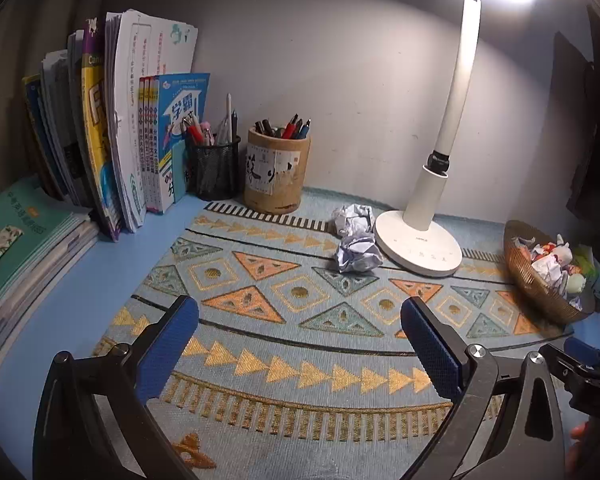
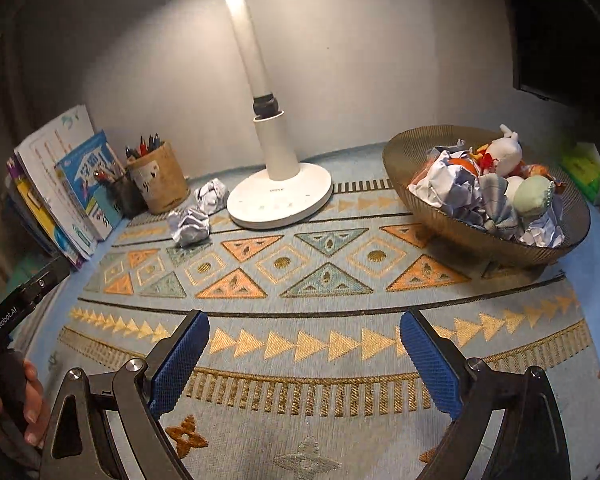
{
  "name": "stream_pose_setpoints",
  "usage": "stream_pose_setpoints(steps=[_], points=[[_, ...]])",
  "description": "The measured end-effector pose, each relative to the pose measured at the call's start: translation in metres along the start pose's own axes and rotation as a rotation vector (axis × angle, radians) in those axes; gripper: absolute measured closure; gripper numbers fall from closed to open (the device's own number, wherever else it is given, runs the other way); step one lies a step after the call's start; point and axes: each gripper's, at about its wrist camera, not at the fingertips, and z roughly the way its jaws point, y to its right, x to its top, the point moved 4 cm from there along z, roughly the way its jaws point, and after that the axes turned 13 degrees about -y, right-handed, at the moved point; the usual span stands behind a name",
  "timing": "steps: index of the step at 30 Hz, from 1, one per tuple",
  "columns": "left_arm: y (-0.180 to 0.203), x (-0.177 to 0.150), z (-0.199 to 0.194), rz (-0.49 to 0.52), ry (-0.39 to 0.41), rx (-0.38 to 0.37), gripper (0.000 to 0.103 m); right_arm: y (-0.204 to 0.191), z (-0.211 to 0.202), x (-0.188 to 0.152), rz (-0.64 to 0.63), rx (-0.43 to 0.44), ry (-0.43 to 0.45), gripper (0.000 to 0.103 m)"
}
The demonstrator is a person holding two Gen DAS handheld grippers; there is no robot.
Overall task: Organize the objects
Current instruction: 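Move both grippers back toward the two paper balls by the lamp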
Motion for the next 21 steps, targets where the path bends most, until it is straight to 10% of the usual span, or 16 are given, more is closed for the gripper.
stream_pose_setpoints(steps=[21], points=[[0.003, -0.022, 0.053, 0.028, -0.138, 0.090, 0.002, -0.004, 0.058, -0.013, -0.040, -0.055, -0.128, 0.007]])
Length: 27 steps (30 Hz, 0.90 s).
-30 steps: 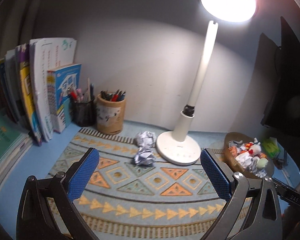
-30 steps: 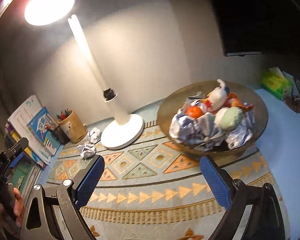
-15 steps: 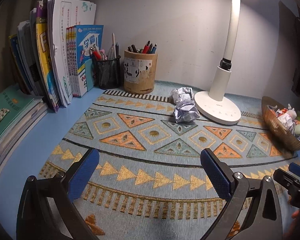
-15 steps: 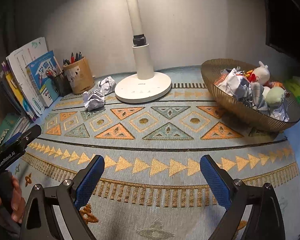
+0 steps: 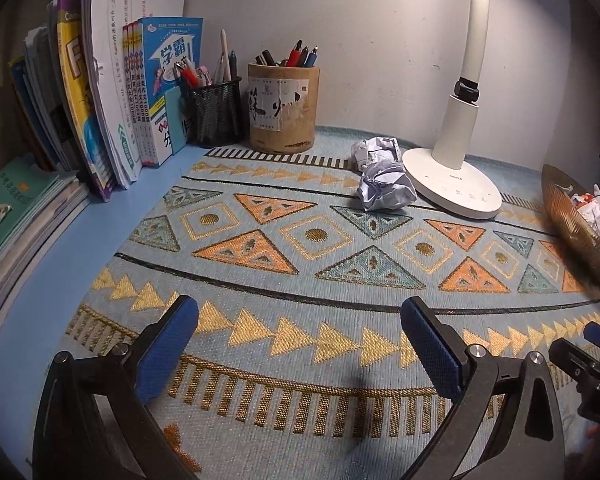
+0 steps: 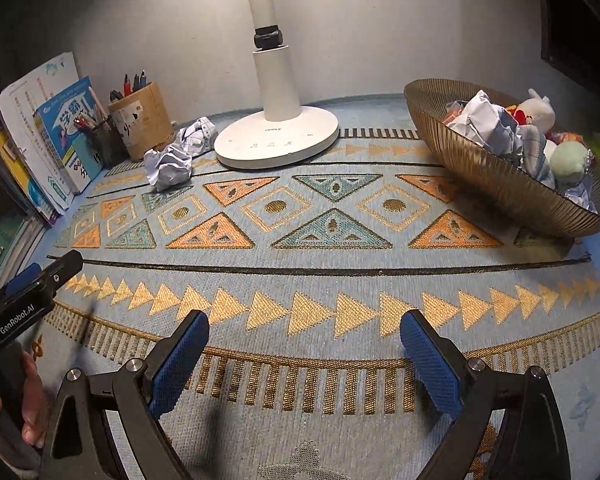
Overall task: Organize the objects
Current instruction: 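Move both grippers back toward the two paper balls by the lamp, then grasp a paper ball with the left gripper while the right gripper grasps the other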
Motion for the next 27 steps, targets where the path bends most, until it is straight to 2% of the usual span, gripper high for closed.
stream_pose_setpoints(steps=[7, 9, 11, 15, 16, 17, 19, 22, 27], points=[[0.001, -0.001, 0.002, 0.012, -0.022, -0.018, 0.002, -0.018, 0.000, -0.003, -0.084, -0.101, 0.016, 0.007], [0.004, 0.002, 0.003, 0.038, -0.043, -0.062, 0.002, -0.021, -0.002, -0.003, -0.105, -0.109, 0.025, 0.007], [0.004, 0.015, 0.003, 0.052, -0.081, -0.143, 0.002, -0.024, -0.004, -0.003, -0.113, -0.102, 0.030, 0.007], [0.003, 0.078, -0.005, 0.068, -0.103, -0.325, 0.003, -0.044, -0.009, 0.011, -0.182, -0.040, -0.007, 0.014], [0.009, 0.096, -0.003, 0.091, -0.111, -0.342, 0.003, -0.053, -0.014, 0.019, -0.211, -0.037, 0.005, 0.014], [0.016, 0.112, -0.001, 0.121, -0.099, -0.345, 0.003, -0.061, -0.020, 0.027, -0.235, -0.025, 0.025, 0.014], [0.033, 0.140, 0.011, 0.180, -0.085, -0.359, 0.003, -0.077, -0.026, 0.044, -0.259, 0.054, 0.045, 0.014], [0.058, 0.168, 0.049, 0.214, -0.153, -0.397, 0.003, -0.089, -0.012, 0.072, -0.208, 0.168, 0.003, 0.014], [0.077, 0.189, 0.115, 0.216, -0.240, -0.403, 0.005, -0.101, 0.021, 0.108, -0.161, 0.178, -0.012, 0.014]])
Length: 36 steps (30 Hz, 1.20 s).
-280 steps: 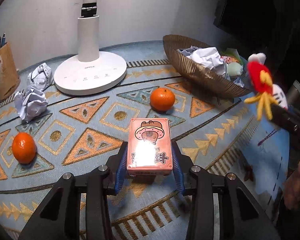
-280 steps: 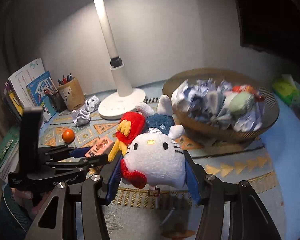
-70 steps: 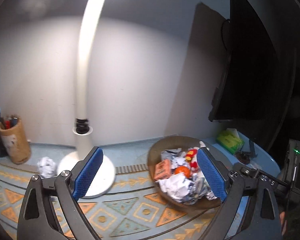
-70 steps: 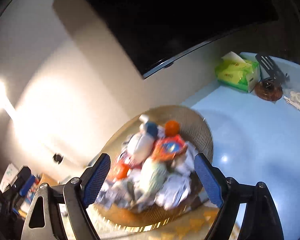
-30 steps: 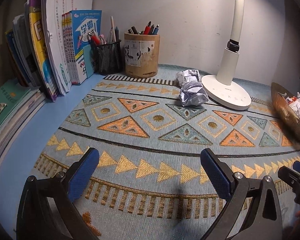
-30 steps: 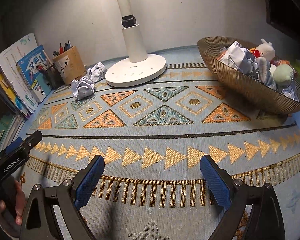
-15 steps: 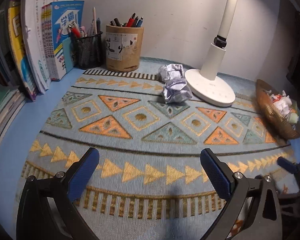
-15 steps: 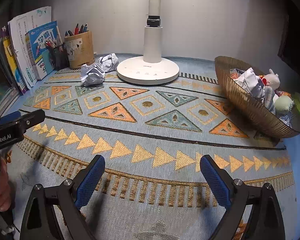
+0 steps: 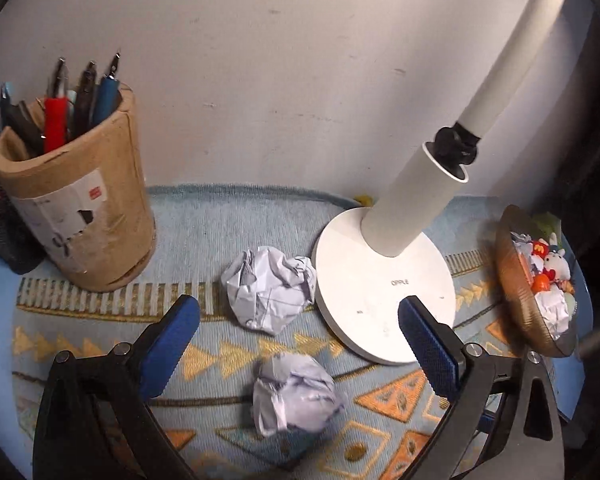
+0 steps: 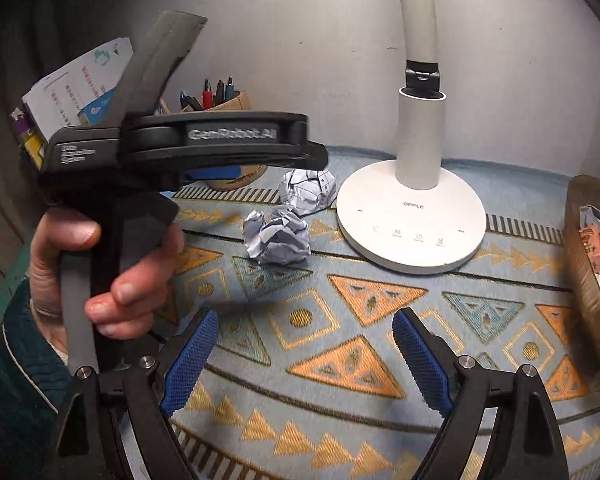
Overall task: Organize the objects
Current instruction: 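Grasp a paper ball with the left gripper while the right gripper grasps the other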
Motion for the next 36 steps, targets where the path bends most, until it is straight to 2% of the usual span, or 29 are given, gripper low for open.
stream_pose_setpoints(steps=[2, 6, 9, 11, 12, 17, 19, 20, 21, 24, 31, 34, 36], points=[[-0.007, 0.006, 0.013, -0.013, -0.006, -0.012, 0.008, -0.002, 0.013, 0.012, 0.007, 0.015, -0.007, 0.014], [-0.020, 0.009, 0.026, -0.046, -0.026, -0.085, 0.015, -0.003, 0.041, 0.031, 0.045, 0.076, -0.026, 0.014], [-0.026, 0.009, 0.030, -0.064, -0.040, -0.160, 0.016, -0.003, 0.058, 0.042, 0.066, 0.091, -0.035, 0.014], [-0.029, 0.008, 0.033, -0.080, -0.054, -0.189, 0.016, -0.005, 0.067, 0.047, 0.063, 0.086, -0.046, 0.021], [-0.029, 0.007, 0.034, -0.078, -0.059, -0.189, 0.016, -0.005, 0.070, 0.049, 0.064, 0.090, -0.050, 0.025], [-0.024, 0.006, 0.040, -0.051, -0.064, -0.145, 0.017, -0.006, 0.077, 0.056, 0.070, 0.090, -0.034, 0.028], [-0.019, 0.005, 0.039, -0.035, -0.055, -0.145, 0.021, -0.007, 0.082, 0.057, 0.068, 0.088, -0.042, 0.040], [-0.016, 0.005, 0.040, -0.027, -0.060, -0.156, 0.030, -0.008, 0.084, 0.057, 0.060, 0.100, -0.053, 0.046], [-0.014, 0.005, 0.043, -0.022, -0.062, -0.160, 0.040, -0.011, 0.086, 0.056, 0.048, 0.126, -0.064, 0.063], [-0.005, 0.005, 0.046, 0.009, -0.040, -0.113, 0.051, -0.013, 0.078, 0.054, 0.033, 0.143, -0.036, 0.064], [0.013, -0.013, 0.034, 0.031, -0.008, -0.028, 0.053, -0.004, 0.060, 0.033, 0.065, 0.146, -0.051, 0.064], [0.028, -0.030, 0.013, 0.040, 0.008, -0.049, 0.053, 0.005, 0.032, 0.013, 0.063, 0.150, -0.041, 0.064], [0.040, -0.047, -0.006, 0.060, 0.025, -0.038, 0.053, 0.017, 0.004, -0.004, 0.049, 0.103, -0.008, 0.064]])
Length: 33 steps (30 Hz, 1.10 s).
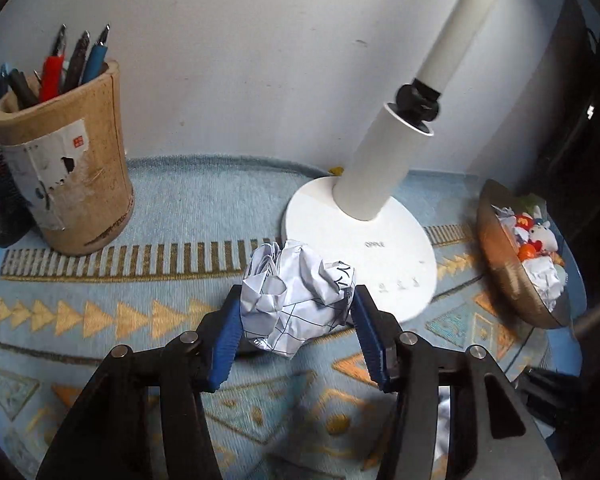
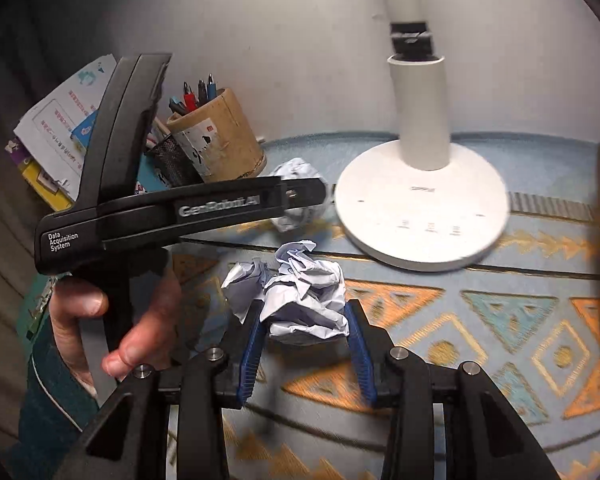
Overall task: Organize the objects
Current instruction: 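Grasp a paper ball with the left gripper while the right gripper grasps the other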
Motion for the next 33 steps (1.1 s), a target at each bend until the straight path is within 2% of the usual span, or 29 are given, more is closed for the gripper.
stream_pose_setpoints(steps=[2, 6, 10, 12, 14, 20, 21, 23, 24, 25, 27, 30, 33], points=[[0.017, -0.024, -0.016, 0.013, 0.015, -0.003, 0.053, 0.017, -0.030, -0.018, 0.005, -0.028, 0.024, 0.064], [0.053, -0.086, -0.033, 0.013, -0.001, 0.001, 0.053, 0.049, -0.079, -0.063, 0.065, -0.025, 0.055, 0.064], [0.072, -0.135, -0.048, 0.023, 0.029, 0.024, 0.053, 0.087, -0.101, -0.105, 0.127, -0.014, 0.064, 0.064], [0.074, -0.150, -0.050, 0.006, 0.047, 0.062, 0.053, 0.105, -0.102, -0.120, 0.156, 0.006, 0.045, 0.064], [0.079, -0.158, -0.043, -0.008, 0.046, 0.056, 0.053, 0.112, -0.103, -0.134, 0.164, -0.021, 0.031, 0.064], [0.083, -0.175, -0.034, -0.024, 0.098, 0.136, 0.052, 0.119, -0.085, -0.146, 0.143, -0.028, 0.001, 0.062], [0.083, -0.174, -0.035, -0.027, 0.104, 0.145, 0.052, 0.121, -0.083, -0.149, 0.147, -0.016, -0.007, 0.058], [0.084, -0.175, -0.037, -0.018, 0.120, 0.128, 0.052, 0.125, -0.080, -0.152, 0.168, -0.010, -0.024, 0.042], [0.085, -0.175, -0.036, -0.012, 0.112, 0.132, 0.052, 0.127, -0.081, -0.152, 0.179, -0.014, -0.019, 0.029], [0.086, -0.175, -0.033, -0.007, 0.103, 0.139, 0.052, 0.128, -0.082, -0.152, 0.182, -0.011, -0.009, 0.019], [0.090, -0.175, -0.033, 0.015, 0.105, 0.157, 0.052, 0.128, -0.085, -0.151, 0.188, 0.001, 0.009, 0.014], [0.096, -0.176, -0.034, 0.040, 0.118, 0.168, 0.051, 0.126, -0.081, -0.151, 0.196, -0.002, -0.011, 0.013], [0.095, -0.175, -0.033, 0.042, 0.117, 0.172, 0.051, 0.115, -0.080, -0.150, 0.164, -0.053, -0.008, 0.013]])
